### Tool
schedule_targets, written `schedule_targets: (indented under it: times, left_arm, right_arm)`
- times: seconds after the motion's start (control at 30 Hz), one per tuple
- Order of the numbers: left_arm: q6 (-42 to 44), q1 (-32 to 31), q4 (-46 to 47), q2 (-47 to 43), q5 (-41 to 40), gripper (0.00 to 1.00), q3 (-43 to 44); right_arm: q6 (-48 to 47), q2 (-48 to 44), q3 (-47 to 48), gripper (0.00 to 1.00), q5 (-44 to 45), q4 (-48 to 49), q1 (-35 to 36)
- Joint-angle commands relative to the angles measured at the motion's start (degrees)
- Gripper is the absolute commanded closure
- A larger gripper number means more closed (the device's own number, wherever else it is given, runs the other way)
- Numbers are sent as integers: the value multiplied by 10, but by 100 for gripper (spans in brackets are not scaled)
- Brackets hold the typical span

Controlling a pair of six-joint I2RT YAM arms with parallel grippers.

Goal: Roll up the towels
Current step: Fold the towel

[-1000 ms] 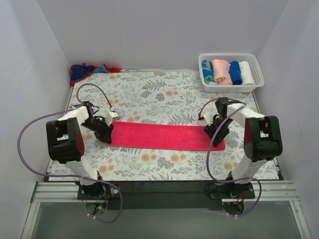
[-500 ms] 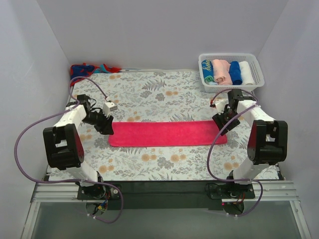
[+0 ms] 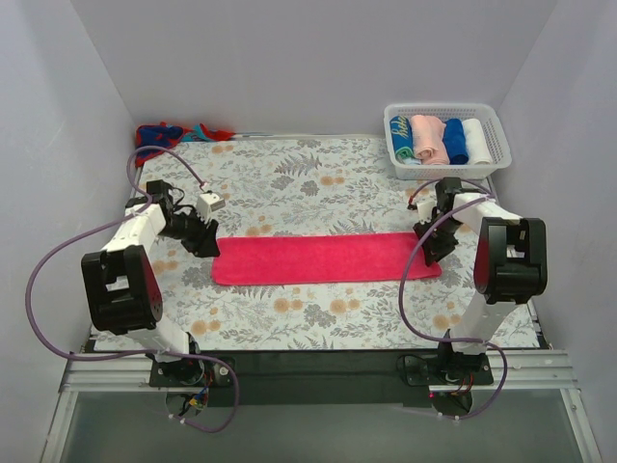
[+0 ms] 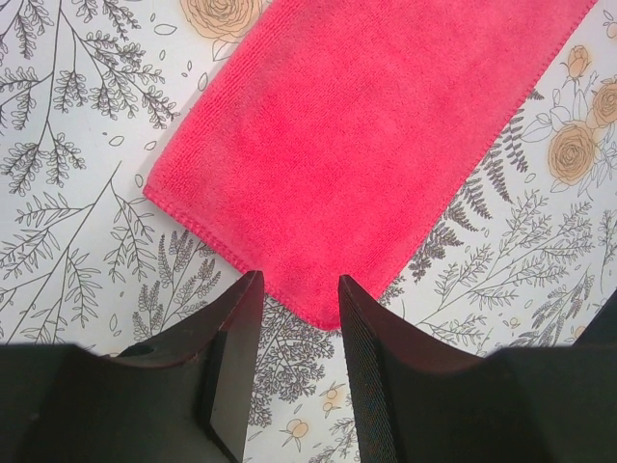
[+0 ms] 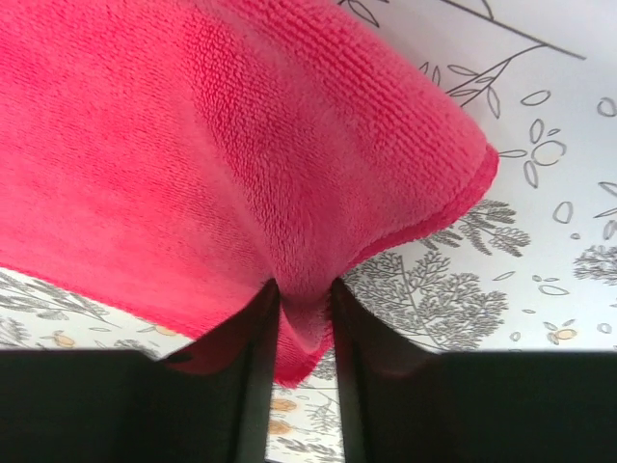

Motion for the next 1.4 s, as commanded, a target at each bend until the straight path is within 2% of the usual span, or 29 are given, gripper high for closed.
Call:
schedule_targets:
  times: [0.0, 0.13, 0.27, 0.4, 0.57, 0.6, 0.63, 0.7, 0.73, 0.77, 0.93, 1.13, 1.37]
  left_arm:
    - [-8, 1, 9, -34, 6, 65, 13]
    - [-11, 1, 9, -36, 5, 65, 15]
    - [-11, 1, 8, -39, 8, 65, 17]
    - [-12, 1, 4, -39, 7, 65, 19]
    - [-18, 0, -6, -38, 8, 62, 23]
    - [-18, 0, -9, -37, 9, 59, 26]
    - [-21, 1, -17, -34, 10, 49, 28]
    - [-31, 1, -25, -32, 19, 47, 35]
    - [-36, 1, -29, -32, 23, 31, 38]
    - [-42, 1, -32, -31, 27, 4, 41]
    - [-77, 1, -53, -20, 50, 2, 70]
    - [-99, 1, -76, -10, 40, 2, 91]
    - [-111, 2, -99, -7, 19, 2, 94]
  right_arm:
    - [24, 27, -26, 73, -25, 14, 1]
    - [29, 29, -29, 98, -24, 16, -19]
    - [3, 7, -28, 99, -9, 5, -56]
    - [-40, -17, 17, 99, -8, -43, -92]
    - [-77, -41, 101, 99, -94, -130, -85]
    - [-80, -43, 111, 99, -104, -141, -78]
    - [-84, -43, 126, 99, -137, -154, -72]
    - [-84, -51, 135, 99, -167, -171, -48]
    - [-84, -53, 138, 99, -201, -177, -37]
    - [-79, -58, 139, 99, -211, -180, -13]
    - [-50, -64, 132, 99, -281, -169, 83]
    - [12, -20, 113, 99, -305, -84, 189]
    - [54, 44, 126, 99, -325, -26, 228]
